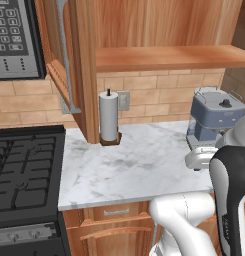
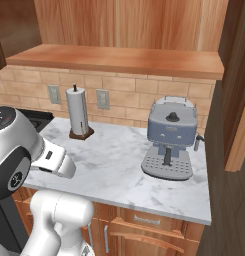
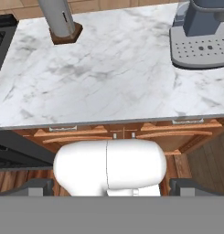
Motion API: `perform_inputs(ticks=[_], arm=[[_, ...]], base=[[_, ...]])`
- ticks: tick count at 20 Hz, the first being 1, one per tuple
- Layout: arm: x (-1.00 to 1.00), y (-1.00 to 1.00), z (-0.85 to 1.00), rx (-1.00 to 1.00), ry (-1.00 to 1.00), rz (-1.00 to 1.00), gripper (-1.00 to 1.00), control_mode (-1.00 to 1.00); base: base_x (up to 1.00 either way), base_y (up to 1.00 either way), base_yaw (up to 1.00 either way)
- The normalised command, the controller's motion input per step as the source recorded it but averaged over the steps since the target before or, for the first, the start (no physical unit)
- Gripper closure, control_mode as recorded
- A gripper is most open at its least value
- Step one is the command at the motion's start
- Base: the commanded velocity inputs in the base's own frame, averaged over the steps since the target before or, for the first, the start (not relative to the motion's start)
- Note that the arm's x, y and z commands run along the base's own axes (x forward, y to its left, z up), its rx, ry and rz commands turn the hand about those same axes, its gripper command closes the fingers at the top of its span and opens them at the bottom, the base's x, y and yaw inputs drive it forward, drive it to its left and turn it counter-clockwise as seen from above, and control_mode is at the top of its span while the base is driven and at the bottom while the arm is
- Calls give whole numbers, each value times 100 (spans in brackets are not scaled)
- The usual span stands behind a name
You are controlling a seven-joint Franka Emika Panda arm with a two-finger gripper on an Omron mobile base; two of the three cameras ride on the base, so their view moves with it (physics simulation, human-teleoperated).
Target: Open the cabinet. Pick the soap dispenser and place it next to the sink. Then close the cabinet.
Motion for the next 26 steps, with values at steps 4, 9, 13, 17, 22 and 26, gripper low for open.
perform_inputs(ticks=[4,9,13,17,22,26], arm=[[0,0,0,0,0,0,-100,100],[-13,0,0,0,-4,-1,-100,-100],[-35,0,4,0,-20,-11,-100,-100],[-35,0,11,0,-13,-20,-100,-100],[-30,1,25,0,-6,-18,-100,-100],[-27,5,20,4,0,-12,-100,-100]], base=[[-1,0,0],[0,0,0],[0,0,0],[0,0,0],[0,0,0],[0,0,0]])
